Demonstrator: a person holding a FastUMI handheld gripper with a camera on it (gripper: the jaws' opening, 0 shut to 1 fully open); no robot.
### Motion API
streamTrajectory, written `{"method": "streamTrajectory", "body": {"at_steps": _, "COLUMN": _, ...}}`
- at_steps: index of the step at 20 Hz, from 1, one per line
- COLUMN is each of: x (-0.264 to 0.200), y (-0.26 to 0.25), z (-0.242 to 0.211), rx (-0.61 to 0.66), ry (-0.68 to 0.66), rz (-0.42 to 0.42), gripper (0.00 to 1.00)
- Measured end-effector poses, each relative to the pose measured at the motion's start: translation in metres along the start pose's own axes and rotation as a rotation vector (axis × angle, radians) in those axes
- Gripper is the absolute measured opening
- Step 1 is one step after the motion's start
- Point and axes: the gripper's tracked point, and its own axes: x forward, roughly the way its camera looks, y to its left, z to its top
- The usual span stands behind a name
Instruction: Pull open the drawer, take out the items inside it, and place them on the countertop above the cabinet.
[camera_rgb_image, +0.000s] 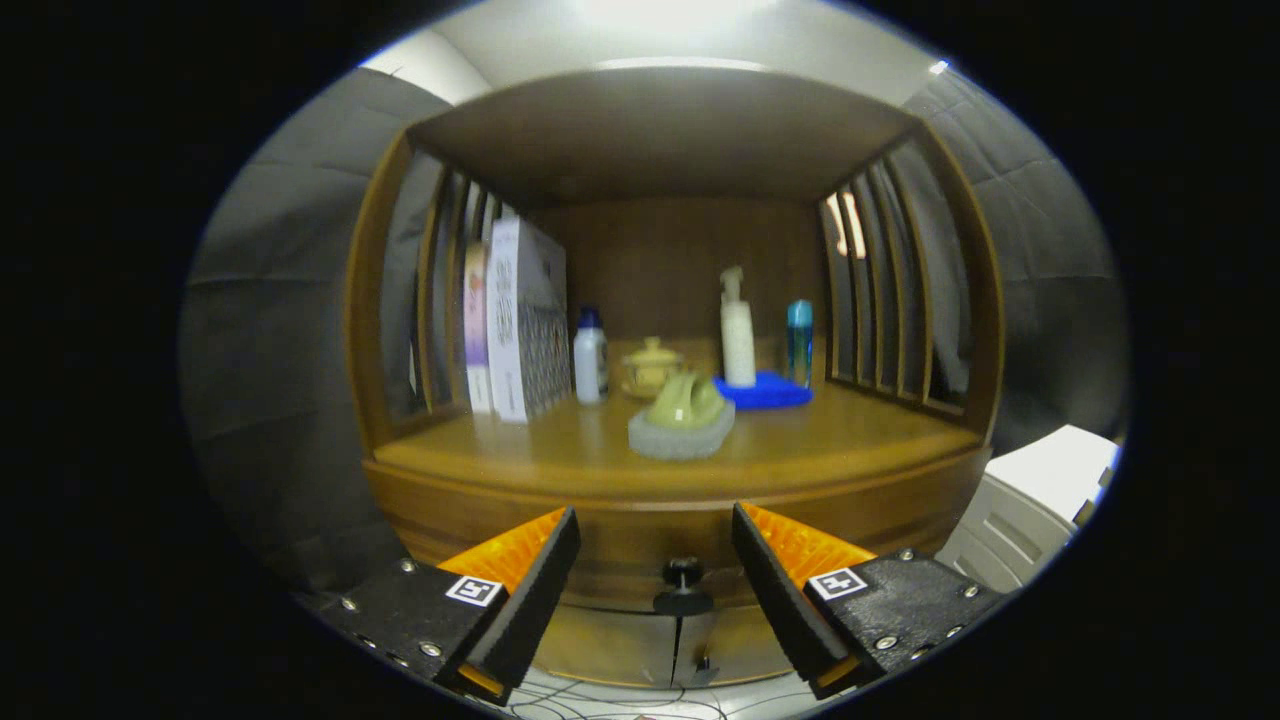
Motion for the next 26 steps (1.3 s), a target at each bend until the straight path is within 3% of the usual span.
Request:
{"method": "streamTrajectory", "body": {"at_steps": 5, "x": -0.066, "y": -0.003, "z": 0.102, "rx": -0.011, "ry": -0.064, "rz": -0.002, "gripper": 0.95}}
{"method": "streamTrajectory", "body": {"at_steps": 8, "x": -0.111, "y": 0.001, "z": 0.135, "rx": -0.003, "ry": -0.1, "rz": 0.009, "gripper": 0.95}}
{"method": "streamTrajectory", "body": {"at_steps": 11, "x": -0.151, "y": 0.009, "z": 0.149, "rx": 0.033, "ry": -0.128, "rz": 0.043, "gripper": 0.95}}
{"method": "streamTrajectory", "body": {"at_steps": 18, "x": -0.21, "y": 0.002, "z": 0.175, "rx": -0.012, "ry": -0.207, "rz": -0.009, "gripper": 0.95}}
{"method": "streamTrajectory", "body": {"at_steps": 20, "x": -0.216, "y": 0.002, "z": 0.174, "rx": 0.019, "ry": -0.199, "rz": -0.015, "gripper": 0.95}}
{"method": "streamTrajectory", "body": {"at_steps": 23, "x": -0.212, "y": 0.018, "z": 0.168, "rx": 0.109, "ry": -0.171, "rz": 0.057, "gripper": 0.95}}
{"method": "streamTrajectory", "body": {"at_steps": 26, "x": -0.204, "y": -0.002, "z": 0.162, "rx": -0.001, "ry": -0.179, "rz": 0.011, "gripper": 0.95}}
